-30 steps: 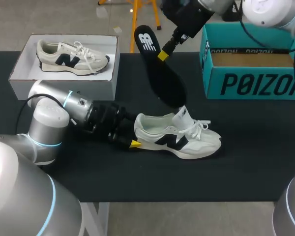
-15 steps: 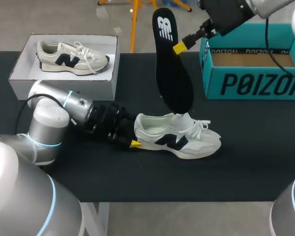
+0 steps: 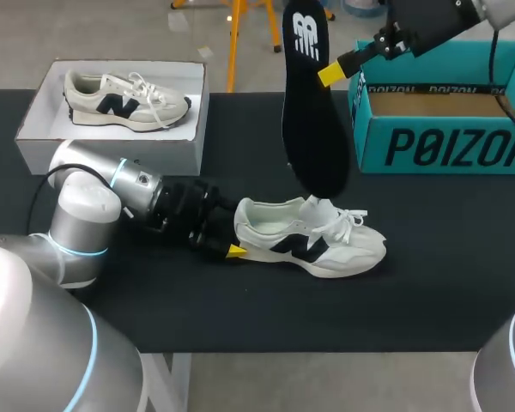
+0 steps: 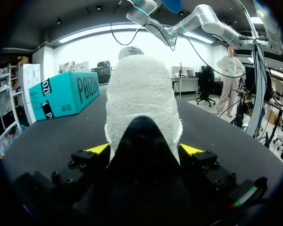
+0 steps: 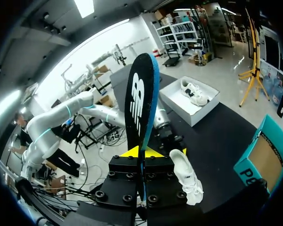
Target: Take the shoe out of the shoebox, open the shoe tongue, remove and reinsert the insole, then place the shoe into the shoebox
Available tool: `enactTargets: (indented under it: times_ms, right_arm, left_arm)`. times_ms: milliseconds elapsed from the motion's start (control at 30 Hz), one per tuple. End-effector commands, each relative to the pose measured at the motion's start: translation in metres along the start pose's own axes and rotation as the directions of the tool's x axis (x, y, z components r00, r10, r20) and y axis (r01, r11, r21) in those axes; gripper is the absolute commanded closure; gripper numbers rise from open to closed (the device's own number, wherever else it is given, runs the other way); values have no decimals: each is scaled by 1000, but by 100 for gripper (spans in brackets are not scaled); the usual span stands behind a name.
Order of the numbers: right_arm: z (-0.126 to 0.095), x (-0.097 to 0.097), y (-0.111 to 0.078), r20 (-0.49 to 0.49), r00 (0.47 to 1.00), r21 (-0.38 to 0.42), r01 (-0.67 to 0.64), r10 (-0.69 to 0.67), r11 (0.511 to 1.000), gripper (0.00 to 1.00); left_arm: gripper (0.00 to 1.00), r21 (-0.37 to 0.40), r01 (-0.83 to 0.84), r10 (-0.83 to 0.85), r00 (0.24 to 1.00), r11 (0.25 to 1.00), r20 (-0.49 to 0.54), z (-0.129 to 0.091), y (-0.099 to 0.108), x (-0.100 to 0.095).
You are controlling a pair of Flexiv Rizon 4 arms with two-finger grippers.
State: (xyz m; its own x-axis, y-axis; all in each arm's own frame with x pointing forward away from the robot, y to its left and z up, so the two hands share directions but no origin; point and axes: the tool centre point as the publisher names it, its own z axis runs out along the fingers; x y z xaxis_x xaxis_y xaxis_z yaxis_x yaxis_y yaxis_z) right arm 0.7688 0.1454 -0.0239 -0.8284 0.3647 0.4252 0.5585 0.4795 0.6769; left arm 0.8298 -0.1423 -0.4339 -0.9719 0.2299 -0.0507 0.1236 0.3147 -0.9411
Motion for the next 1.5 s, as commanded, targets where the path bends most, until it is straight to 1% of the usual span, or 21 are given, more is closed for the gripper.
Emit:
enactTargets:
  times_ms: [33, 167, 200, 233, 367, 400, 533, 600, 700, 733, 800, 867, 900, 967, 1067, 1100, 1167, 1233, 1333, 1467, 1500]
  right_arm:
    - [-2, 1, -1, 10, 1000, -5, -1, 1, 1000, 100]
    - [-2, 1, -1, 10, 1000, -5, -1, 1, 1000, 100]
    - [-2, 1, -1, 10, 1000, -5, -1, 1, 1000, 100]
    - [-2, 1, -1, 10, 1000, -5, -1, 1, 1000, 100]
    - [-2, 1, -1, 10, 1000, -5, -1, 1, 1000, 100]
    - [-2, 1, -1, 10, 1000, -5, -1, 1, 1000, 100]
    - [-2, 1, -1, 10, 1000, -5, -1, 1, 1000, 100]
    - [-2, 1, -1, 10, 1000, -5, -1, 1, 1000, 100]
    - [-2, 1, -1, 10, 1000, -5, -1, 1, 1000, 100]
    - [-2, 1, -1, 10, 1000, -5, -1, 1, 1000, 100]
    - [-2, 1, -1, 10, 1000, -5, -1, 1, 1000, 100]
    - [-2, 1, -1, 10, 1000, -5, -1, 1, 1000, 100]
    - [-2, 1, -1, 10, 1000, -5, -1, 1, 1000, 100]
    - [-2, 1, -1, 10, 1000, -5, -1, 1, 1000, 100]
    - [-2, 1, -1, 10, 1000, -5, -1, 1, 1000, 100]
    - [-2, 1, -1, 10, 1000, -5, -1, 1, 1000, 100]
    - [-2, 1, -1, 10, 1000, -5, -1, 1, 1000, 100]
    - [-2, 1, -1, 10, 1000, -5, -1, 1, 1000, 100]
    - [-2, 1, -1, 10, 1000, -5, -1, 1, 1000, 100]
    - [-2, 1, -1, 10, 1000, -5, -1, 1, 1000, 100]
    - [-2, 1, -1, 10, 1000, -5, -1, 1, 1000, 100]
  left_arm:
    - [100, -1, 1, -1, 1000, 1000, -4, 2, 1, -1]
    - [100, -1, 1, -1, 1000, 1000, -4, 2, 1, -1]
    - [62, -1, 1, -1, 1000, 1000, -4, 2, 1, -1]
    - [0, -1, 1, -1, 1000, 1000, -4, 2, 1, -1]
    - [0, -1, 1, -1, 1000, 1000, -4, 2, 1, -1]
    - [0, -16, -4, 3, 1000, 1000, -21, 1, -1, 1]
    - [0, -139, -32, 35, 999, 990, 22, -9, -10, 11]
    - [0, -194, -45, 49, 999, 980, 14, -16, -13, 16]
    - [0, -283, -44, 57, 998, 958, 37, -29, -14, 20]
    - [0, -291, -39, 53, 998, 956, 40, -31, -14, 21]
    - [0, -363, -46, 61, 998, 931, 31, -40, -13, 24]
    - [0, -374, -27, 38, 999, 927, 22, -45, -12, 28]
    - [0, -412, -22, 35, 999, 911, 23, -49, -12, 29]
    - [0, -445, -17, 20, 1000, 895, 3, -59, -19, 30]
    - [0, -560, -23, 7, 999, 828, -31, -72, -35, 29]
    - [0, -611, -23, 0, 999, 791, -38, -76, -40, 28]
    - [0, -649, -33, 6, 999, 760, -44, -80, -50, 25]
    - [0, -703, -32, -25, 997, 710, -71, -81, -55, 24]
    - [0, -770, -52, -61, 991, 635, -117, -80, -61, 22]
    - [0, -797, -69, -72, 988, 600, -140, -77, -69, 17]
    - [0, -812, -79, -71, 987, 579, -146, -78, -71, 16]
